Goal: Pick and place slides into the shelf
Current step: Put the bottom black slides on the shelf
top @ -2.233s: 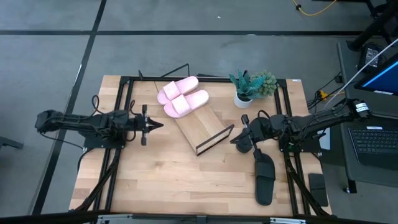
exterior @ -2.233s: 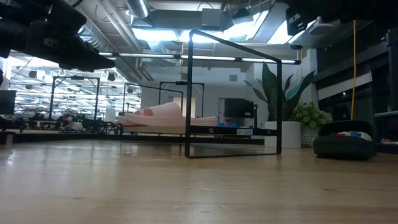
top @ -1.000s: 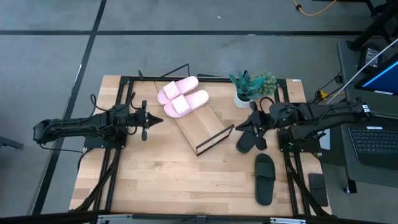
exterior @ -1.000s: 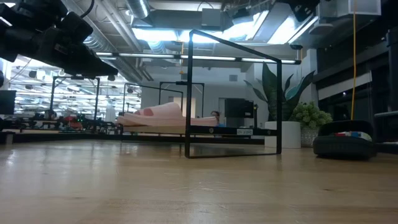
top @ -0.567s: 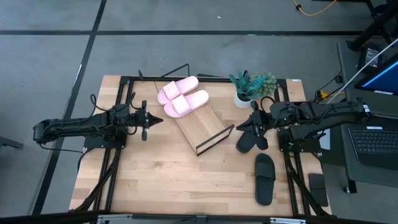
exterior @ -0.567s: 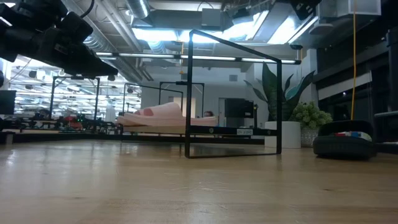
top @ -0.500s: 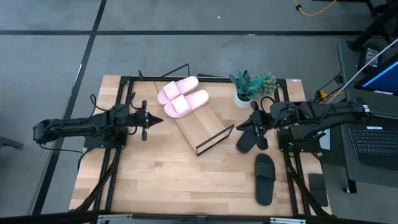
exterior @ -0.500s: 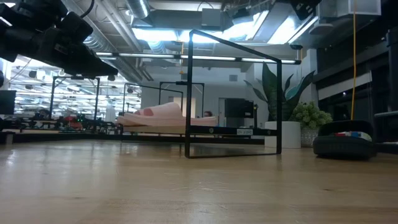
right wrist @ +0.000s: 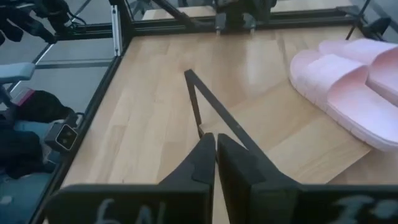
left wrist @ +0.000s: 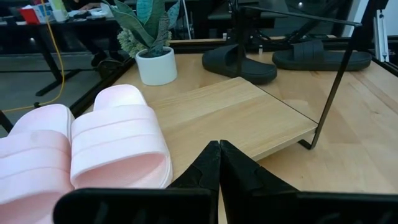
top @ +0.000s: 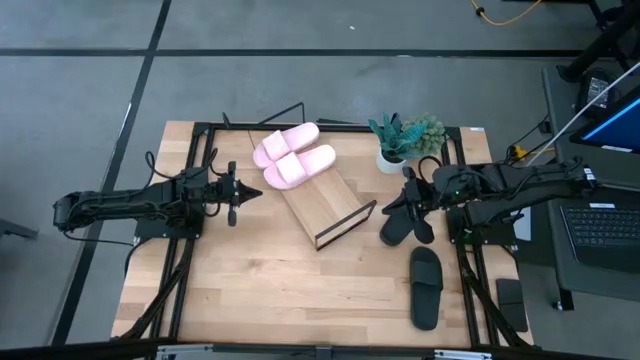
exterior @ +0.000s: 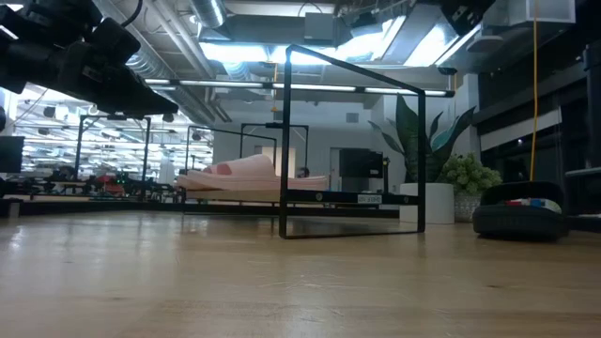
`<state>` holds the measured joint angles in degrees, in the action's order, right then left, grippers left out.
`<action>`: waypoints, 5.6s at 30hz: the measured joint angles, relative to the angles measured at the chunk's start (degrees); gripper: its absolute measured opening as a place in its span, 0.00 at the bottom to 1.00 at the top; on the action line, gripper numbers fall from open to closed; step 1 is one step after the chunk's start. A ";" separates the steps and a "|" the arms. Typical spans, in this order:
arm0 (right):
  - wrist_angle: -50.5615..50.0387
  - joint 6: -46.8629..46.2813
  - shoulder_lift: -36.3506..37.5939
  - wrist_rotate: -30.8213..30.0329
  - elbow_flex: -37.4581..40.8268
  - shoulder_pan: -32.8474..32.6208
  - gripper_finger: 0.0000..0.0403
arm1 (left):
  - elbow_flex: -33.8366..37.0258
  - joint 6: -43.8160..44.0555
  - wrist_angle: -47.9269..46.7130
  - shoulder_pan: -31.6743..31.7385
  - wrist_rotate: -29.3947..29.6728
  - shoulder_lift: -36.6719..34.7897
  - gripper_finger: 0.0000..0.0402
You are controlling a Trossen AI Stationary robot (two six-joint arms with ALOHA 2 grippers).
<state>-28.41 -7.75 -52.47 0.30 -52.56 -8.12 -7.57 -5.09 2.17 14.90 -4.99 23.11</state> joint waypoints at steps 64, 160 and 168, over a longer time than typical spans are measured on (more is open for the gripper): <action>-39.42 -40.65 -19.31 -5.20 -21.22 -19.16 0.02 | 0.00 0.05 0.00 -0.02 0.02 0.01 0.00; -61.54 -93.53 -62.44 -9.54 -27.04 -51.23 0.54 | 0.00 3.00 -0.11 -0.02 -0.01 0.01 0.00; -61.10 -93.53 -62.44 -9.55 -25.11 -51.25 0.54 | 0.00 3.00 -0.07 -0.04 0.00 0.02 0.00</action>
<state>-89.51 -101.27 -114.91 -9.26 -77.67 -59.37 -7.57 -2.09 2.11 14.86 -4.99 23.14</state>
